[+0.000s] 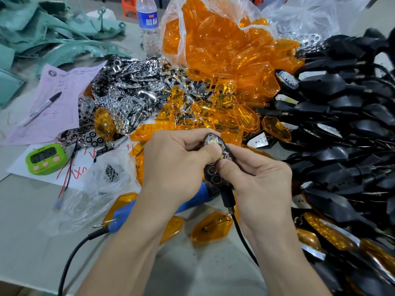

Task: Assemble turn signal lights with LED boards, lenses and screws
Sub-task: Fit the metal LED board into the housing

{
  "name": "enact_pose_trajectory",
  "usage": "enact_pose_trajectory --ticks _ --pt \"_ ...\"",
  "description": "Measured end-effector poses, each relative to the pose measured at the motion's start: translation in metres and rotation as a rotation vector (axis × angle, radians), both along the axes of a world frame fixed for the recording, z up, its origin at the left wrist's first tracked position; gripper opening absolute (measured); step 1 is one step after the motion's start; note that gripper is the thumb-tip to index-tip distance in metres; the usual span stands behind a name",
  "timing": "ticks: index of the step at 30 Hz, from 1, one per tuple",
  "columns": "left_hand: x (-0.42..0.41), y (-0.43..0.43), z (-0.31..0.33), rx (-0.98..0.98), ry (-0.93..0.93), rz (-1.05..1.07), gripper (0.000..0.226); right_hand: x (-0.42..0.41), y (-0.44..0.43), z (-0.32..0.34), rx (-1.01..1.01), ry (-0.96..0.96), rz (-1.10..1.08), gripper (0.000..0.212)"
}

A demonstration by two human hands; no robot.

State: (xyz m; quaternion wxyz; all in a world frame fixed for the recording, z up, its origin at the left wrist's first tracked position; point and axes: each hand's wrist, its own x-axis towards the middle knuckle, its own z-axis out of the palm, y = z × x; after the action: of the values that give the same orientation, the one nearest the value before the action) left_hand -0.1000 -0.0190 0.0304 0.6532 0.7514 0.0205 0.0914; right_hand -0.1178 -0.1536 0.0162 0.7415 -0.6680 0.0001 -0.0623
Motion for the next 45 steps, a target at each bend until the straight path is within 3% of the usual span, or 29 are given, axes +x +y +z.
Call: enact_pose_trajectory --ticks 7,15,18,23,27,31,36,42,45 --pt "-0.001 0.006 0.004 -0.009 -0.002 0.003 0.021 0.005 0.002 0.008 -0.065 -0.029 0.058 0.027" --pt "0.001 0.016 0.008 -0.103 0.083 -0.167 0.026 0.000 0.001 0.006 -0.141 -0.062 -0.070 0.021" --pt "0.001 0.014 0.006 -0.025 0.020 -0.083 0.029 0.000 0.007 0.006 -0.164 -0.049 -0.082 0.015" --pt "0.000 0.008 -0.001 0.132 -0.073 0.010 0.014 0.006 0.008 0.004 -0.174 -0.058 -0.079 0.020" --pt "0.003 0.006 -0.006 0.055 -0.046 -0.016 0.014 0.010 0.008 0.003 -0.122 -0.045 -0.129 0.021" --pt "0.003 0.006 -0.013 -0.170 0.103 -0.185 0.027 0.012 0.007 0.010 0.049 0.028 -0.120 0.024" --pt "-0.002 0.006 -0.014 -0.283 0.194 -0.354 0.037 0.012 0.010 0.011 0.238 0.212 -0.085 0.010" --pt "-0.001 0.005 -0.014 -0.297 0.230 -0.254 0.036 0.020 0.012 0.002 -0.062 0.253 -0.157 0.019" --pt "-0.002 0.008 -0.015 -0.289 0.240 -0.231 0.037 0.022 0.008 0.002 -0.035 0.271 -0.034 0.006"
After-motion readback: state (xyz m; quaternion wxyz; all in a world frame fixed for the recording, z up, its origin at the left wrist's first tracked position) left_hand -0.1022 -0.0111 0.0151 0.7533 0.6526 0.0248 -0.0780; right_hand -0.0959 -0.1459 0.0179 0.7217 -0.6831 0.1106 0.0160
